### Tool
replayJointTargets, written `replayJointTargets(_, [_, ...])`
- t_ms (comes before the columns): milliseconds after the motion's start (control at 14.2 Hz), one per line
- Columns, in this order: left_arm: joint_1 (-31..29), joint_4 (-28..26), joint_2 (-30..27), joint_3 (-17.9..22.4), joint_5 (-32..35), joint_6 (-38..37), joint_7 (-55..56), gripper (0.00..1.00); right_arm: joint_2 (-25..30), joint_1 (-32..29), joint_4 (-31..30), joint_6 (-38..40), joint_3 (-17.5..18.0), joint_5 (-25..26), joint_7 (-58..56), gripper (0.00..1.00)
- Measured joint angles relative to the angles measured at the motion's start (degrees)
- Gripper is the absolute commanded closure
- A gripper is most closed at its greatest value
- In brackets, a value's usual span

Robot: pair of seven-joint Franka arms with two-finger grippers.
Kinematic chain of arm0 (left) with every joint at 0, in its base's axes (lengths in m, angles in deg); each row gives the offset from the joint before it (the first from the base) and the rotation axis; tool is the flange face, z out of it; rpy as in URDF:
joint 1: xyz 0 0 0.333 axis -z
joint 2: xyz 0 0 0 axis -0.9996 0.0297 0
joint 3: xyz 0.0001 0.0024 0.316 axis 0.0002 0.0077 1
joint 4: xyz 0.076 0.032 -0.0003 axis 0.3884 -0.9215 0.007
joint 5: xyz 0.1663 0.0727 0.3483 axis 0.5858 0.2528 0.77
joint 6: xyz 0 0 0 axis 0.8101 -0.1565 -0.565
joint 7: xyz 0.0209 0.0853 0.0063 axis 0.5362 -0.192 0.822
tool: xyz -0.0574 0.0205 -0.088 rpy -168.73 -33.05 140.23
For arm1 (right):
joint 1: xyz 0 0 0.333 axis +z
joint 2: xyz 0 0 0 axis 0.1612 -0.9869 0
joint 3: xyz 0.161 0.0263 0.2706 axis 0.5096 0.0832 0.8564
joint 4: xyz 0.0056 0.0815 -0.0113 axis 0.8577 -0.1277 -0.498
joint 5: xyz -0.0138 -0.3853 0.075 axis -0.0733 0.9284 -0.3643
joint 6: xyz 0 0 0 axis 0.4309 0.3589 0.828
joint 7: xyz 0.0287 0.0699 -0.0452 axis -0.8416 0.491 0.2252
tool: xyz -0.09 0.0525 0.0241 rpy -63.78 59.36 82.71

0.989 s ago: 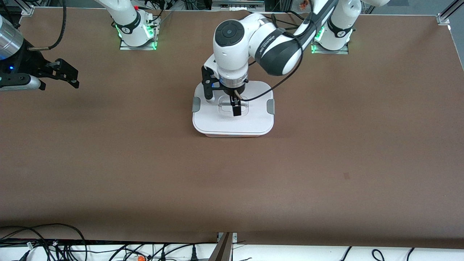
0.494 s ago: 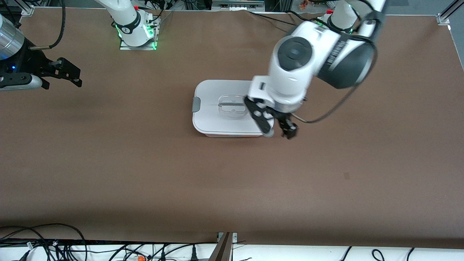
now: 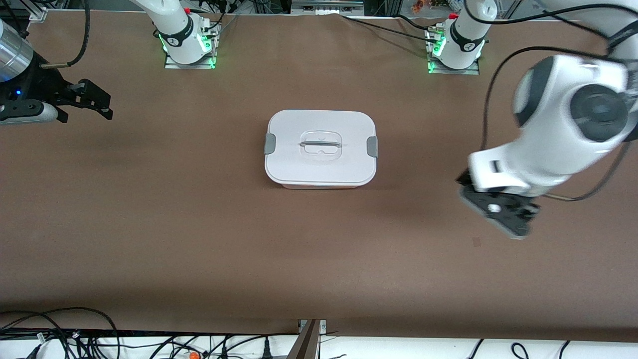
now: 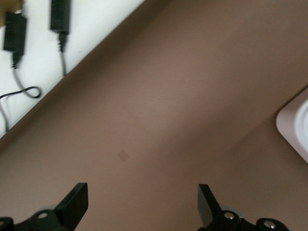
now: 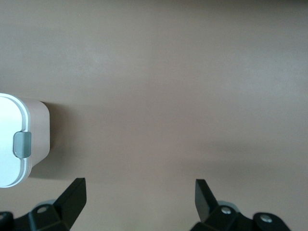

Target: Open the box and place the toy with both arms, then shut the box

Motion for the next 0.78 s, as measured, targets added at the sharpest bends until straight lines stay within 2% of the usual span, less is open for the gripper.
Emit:
replayJointTargets(141, [-2.87, -0.49, -2.78, 0.15, 0.0, -0.32, 0.53, 0.0, 0.02, 0.0, 0.07, 0.0, 0.02, -0.01, 0.0, 0.0])
replayJointTargets(283, [-4.3, -2.96, -6.45, 0.78, -0.4, -1.22, 5.8, 0.0, 0.02, 0.0, 0.12, 0.0, 0.04, -0.01, 0.0, 0.0])
replayJointTargets(636, [-8.51, -14.66, -17.33, 1.24, -8.81, -6.61, 20.43, 0.0, 0.02, 0.02, 0.22, 0.01, 0.11, -0.01, 0.0, 0.0])
replayJointTargets(777, [-9.77, -17.68, -19.48, 1.48, -10.8, -8.87, 24.0, 0.0, 0.02, 0.03, 0.23, 0.01, 0.14, -0.01, 0.0, 0.0])
